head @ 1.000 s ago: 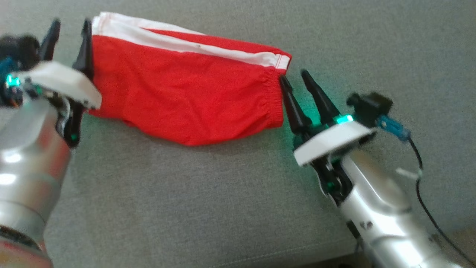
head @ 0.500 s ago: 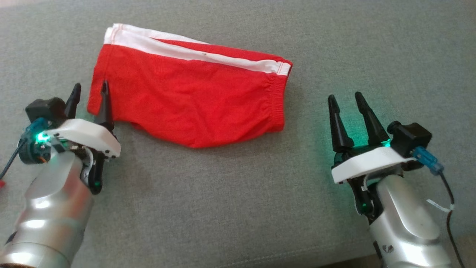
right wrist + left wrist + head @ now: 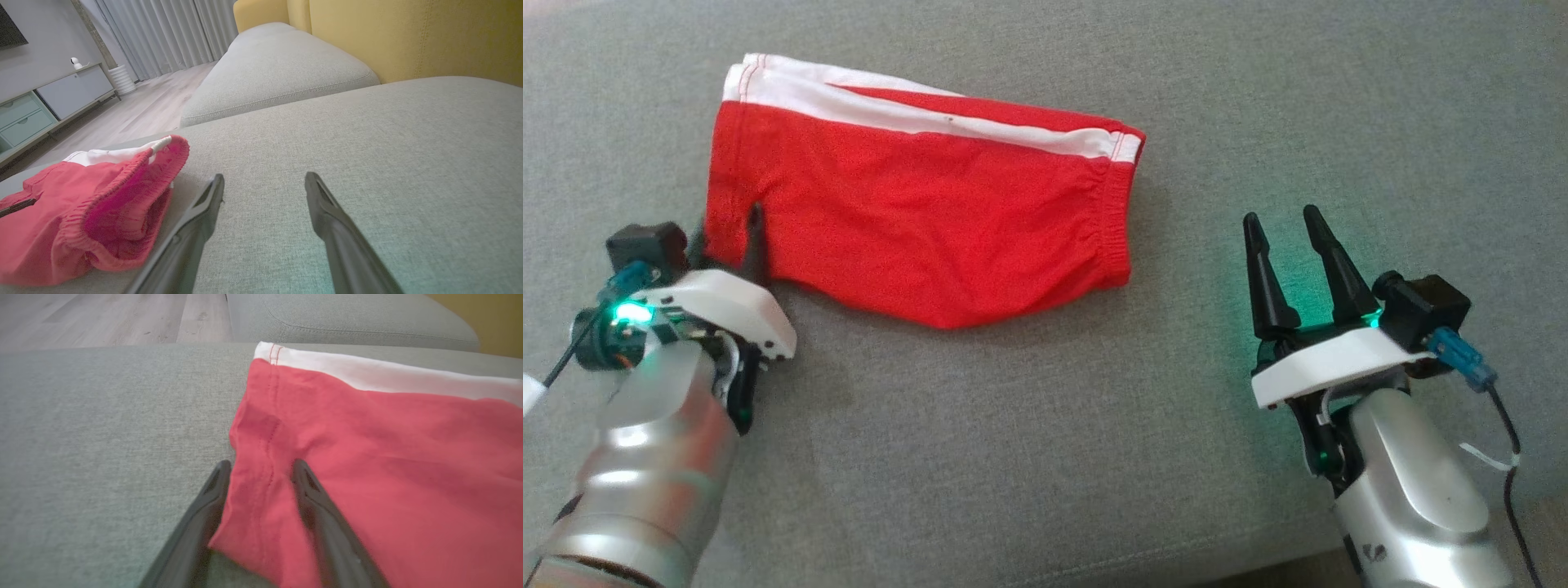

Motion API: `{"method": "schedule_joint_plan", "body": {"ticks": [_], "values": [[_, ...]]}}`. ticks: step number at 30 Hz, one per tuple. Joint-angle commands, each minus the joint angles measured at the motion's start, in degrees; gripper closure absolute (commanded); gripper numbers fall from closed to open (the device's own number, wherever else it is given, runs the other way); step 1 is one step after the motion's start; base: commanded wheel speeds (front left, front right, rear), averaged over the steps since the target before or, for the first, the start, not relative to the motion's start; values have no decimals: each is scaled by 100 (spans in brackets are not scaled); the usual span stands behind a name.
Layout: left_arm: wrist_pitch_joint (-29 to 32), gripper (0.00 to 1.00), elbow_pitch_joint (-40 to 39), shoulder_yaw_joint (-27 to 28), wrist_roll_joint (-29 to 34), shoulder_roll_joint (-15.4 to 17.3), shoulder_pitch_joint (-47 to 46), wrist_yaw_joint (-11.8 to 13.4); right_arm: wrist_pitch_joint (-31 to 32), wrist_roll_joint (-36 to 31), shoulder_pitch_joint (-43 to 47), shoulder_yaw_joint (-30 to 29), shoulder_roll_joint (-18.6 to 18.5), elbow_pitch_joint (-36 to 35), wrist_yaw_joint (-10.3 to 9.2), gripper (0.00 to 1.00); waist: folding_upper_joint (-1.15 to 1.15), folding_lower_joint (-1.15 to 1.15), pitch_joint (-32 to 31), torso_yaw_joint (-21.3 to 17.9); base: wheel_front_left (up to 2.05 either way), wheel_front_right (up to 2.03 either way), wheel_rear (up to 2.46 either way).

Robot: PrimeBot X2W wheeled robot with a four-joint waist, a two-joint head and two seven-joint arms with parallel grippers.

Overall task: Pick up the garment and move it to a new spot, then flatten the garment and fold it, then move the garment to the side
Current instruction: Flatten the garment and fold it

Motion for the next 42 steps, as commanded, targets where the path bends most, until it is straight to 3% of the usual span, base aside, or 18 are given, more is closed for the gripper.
{"method": "schedule_joint_plan", "body": {"ticks": [1, 8, 13, 17, 24, 25, 26, 33, 42], "values": [[72, 100, 38, 68, 3, 61, 23, -33, -37, -29, 30, 73, 76, -186, 37, 0, 0, 0, -24, 8, 0, 0, 0], [-26, 100, -131, 327, -204, -88, 250, -44, -37, -17, 171, 18, 76, -94, 37, 0, 0, 0, -444, 224, 0, 0, 0], [-31, 100, -950, 896, -120, -167, 957, 183, -37, 9, 397, -52, 76, 19, 37, 0, 0, 0, -875, 527, 0, 0, 0], [-32, 100, -1620, 1316, 180, -291, 1704, 394, -37, 21, 570, -94, 76, 87, 37, 0, 0, 0, -1089, 773, 0, 0, 0], [-33, 100, -2398, 1867, 804, -595, 2512, 539, -37, -55, 552, 91, 76, 181, 37, 0, 0, 0, -1106, 1067, 0, 0, 0], [-33, 31, -2508, 1956, 895, -641, 2571, 553, -37, -40, 509, 164, 76, 183, 37, 0, 0, 0, -1094, 1099, 0, 0, 0], [-33, 0, -2612, 2045, 979, -689, 2634, 560, -37, -7, 455, 250, 76, 188, 37, 0, 0, 0, -1080, 1126, 0, 0, 0], [-33, 0, -3113, 2369, 1563, -957, 2981, 414, -37, 229, -147, 797, 76, 437, 37, 0, 0, 0, -952, 1416, 0, 0, 0], [-33, 0, -3334, 2368, 1775, -1026, 3032, 215, -37, 207, -675, 663, 76, 1865, 37, 0, 0, 0, -754, 1843, 0, 0, 0]]}}
